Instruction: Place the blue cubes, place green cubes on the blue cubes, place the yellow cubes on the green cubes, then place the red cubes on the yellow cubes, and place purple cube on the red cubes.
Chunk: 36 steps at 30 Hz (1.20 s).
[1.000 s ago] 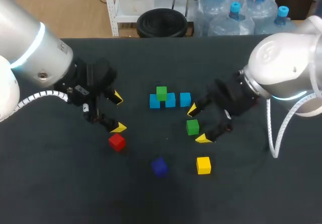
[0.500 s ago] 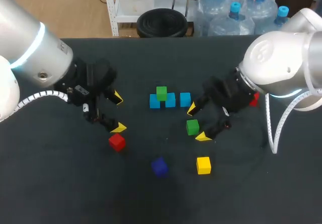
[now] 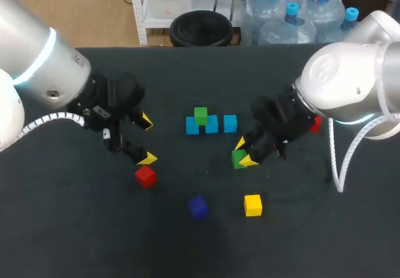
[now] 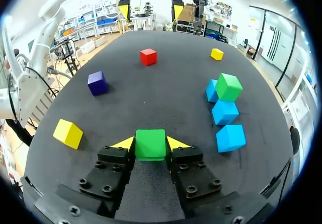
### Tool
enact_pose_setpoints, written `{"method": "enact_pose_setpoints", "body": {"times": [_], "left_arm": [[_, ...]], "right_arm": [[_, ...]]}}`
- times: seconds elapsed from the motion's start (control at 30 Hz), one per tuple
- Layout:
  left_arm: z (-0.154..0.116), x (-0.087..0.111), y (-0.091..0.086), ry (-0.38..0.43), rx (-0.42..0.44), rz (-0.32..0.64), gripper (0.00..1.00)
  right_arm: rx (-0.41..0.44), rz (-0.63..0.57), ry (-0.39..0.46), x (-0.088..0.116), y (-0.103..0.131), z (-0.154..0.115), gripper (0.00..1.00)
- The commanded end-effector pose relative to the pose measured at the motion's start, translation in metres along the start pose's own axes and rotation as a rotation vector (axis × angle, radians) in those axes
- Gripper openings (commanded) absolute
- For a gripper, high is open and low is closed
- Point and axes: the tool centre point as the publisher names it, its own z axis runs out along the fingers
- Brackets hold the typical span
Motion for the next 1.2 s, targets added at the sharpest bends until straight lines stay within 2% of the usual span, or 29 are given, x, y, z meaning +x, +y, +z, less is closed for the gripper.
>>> {"method": "enact_pose_setpoints", "body": {"times": [0.03, 0.23, 0.43, 0.77, 1.2], "left_arm": [[0.0, 0.001, 0.001, -0.004, 0.003, 0.004, 1.0], [0.0, 0.001, 0.001, -0.004, 0.003, 0.004, 1.0], [0.0, 0.001, 0.001, -0.004, 0.003, 0.004, 1.0], [0.0, 0.001, 0.001, -0.004, 0.003, 0.004, 1.0], [0.0, 0.001, 0.001, -0.004, 0.003, 0.004, 1.0]], "right_arm": [[0.002, -0.001, 0.004, 0.0, -0.001, 0.0, 0.0], [0.019, 0.007, 0.018, -0.002, -0.001, -0.006, 0.0], [0.047, 0.016, 0.037, -0.01, -0.004, -0.023, 0.0], [0.118, 0.024, 0.041, -0.034, -0.027, -0.053, 0.0], [0.146, 0.012, 0.031, -0.058, -0.075, -0.036, 0.0]]}}
